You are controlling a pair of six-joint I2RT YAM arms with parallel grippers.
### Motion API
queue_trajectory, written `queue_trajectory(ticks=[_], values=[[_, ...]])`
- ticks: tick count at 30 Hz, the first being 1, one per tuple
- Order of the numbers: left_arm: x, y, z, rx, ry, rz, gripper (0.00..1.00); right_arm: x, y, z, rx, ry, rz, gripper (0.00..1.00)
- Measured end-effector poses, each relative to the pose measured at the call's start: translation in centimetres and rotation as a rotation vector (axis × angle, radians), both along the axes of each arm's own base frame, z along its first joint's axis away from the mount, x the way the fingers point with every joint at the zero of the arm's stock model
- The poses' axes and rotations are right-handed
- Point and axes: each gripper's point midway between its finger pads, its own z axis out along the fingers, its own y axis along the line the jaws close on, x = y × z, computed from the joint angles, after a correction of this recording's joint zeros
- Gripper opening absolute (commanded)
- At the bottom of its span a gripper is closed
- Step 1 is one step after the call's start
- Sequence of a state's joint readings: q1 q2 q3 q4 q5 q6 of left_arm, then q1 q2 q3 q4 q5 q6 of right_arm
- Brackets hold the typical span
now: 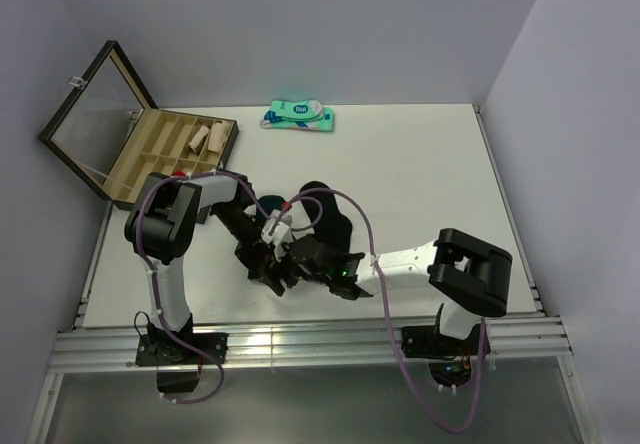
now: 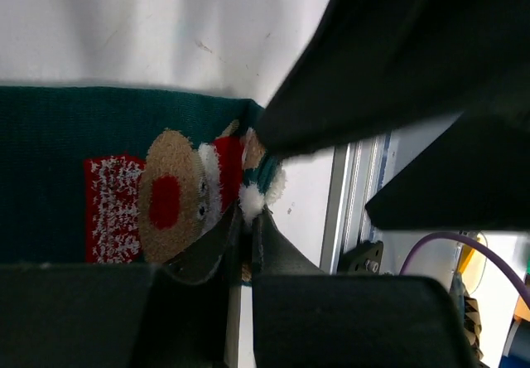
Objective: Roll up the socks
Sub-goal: Roll the sock at the center of the board.
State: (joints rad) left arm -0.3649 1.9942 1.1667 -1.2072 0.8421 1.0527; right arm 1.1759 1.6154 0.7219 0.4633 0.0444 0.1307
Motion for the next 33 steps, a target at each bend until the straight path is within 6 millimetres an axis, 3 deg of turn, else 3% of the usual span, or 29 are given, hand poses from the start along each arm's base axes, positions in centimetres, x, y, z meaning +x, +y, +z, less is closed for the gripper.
queue_trajectory(ticks=[8, 22, 28, 33], values=[[0.3, -0.1, 0.0, 0.003, 0.009, 0.002, 0.0, 0.1, 1.4, -1.8, -0.07, -0.009, 0.037, 0.76], [0.6, -0.2, 0.2, 0.004, 0.014, 0.003, 0.0, 0.0, 0.4, -5.2, -0.188, -0.015, 0.034, 0.67], [0.6, -0.2, 0.1, 0.005, 0.018, 0.003, 0.0, 0.4, 0.2, -5.1, -0.199, -0.041, 0.012, 0.52], [0.7, -0.3, 0.0, 0.002, 0.013, 0.004, 0.01, 0.5, 0.4, -5.5, -0.209, -0.046, 0.004, 0.3]])
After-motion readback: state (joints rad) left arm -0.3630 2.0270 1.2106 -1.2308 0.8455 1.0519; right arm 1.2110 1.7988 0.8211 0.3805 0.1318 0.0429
